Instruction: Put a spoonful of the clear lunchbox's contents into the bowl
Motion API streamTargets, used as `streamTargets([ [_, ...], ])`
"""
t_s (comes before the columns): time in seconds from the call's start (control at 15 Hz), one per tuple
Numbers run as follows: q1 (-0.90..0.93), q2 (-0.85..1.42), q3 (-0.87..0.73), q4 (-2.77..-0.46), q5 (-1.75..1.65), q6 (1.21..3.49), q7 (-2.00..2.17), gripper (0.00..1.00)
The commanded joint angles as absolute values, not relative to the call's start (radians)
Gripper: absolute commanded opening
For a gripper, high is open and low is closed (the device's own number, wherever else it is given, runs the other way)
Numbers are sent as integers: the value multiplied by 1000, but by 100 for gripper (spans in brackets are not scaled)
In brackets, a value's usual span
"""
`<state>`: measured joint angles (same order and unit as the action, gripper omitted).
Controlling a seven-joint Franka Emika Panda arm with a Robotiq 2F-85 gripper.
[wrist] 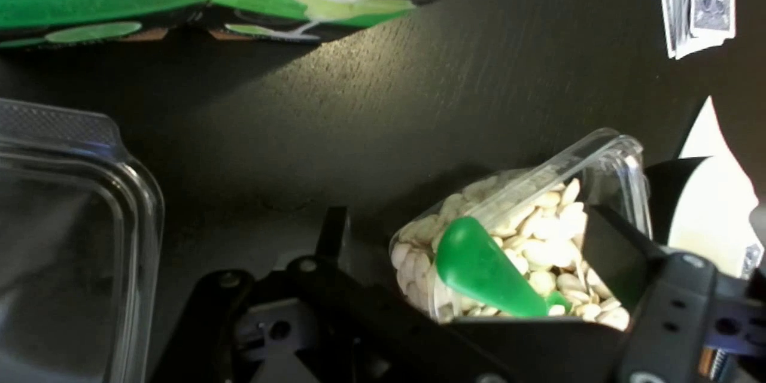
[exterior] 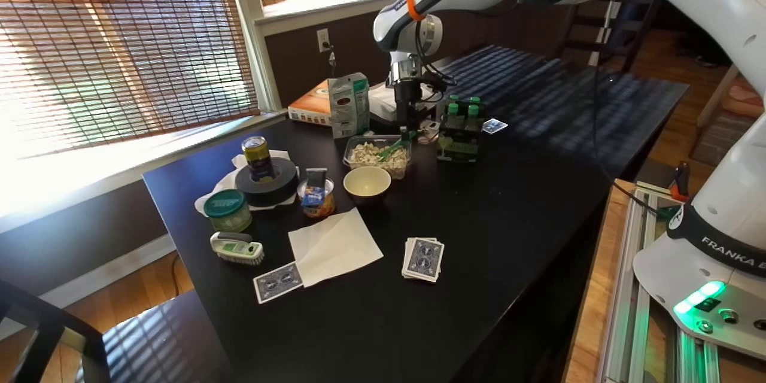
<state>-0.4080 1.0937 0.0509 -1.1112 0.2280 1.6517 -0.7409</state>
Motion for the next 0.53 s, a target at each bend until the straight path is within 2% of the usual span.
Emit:
streamTargets([
  [0.0,-393,1155,37,-1005,191,1554,-725,100],
  [0.47,-398,1205,45,-900,201,1436,-684,100],
])
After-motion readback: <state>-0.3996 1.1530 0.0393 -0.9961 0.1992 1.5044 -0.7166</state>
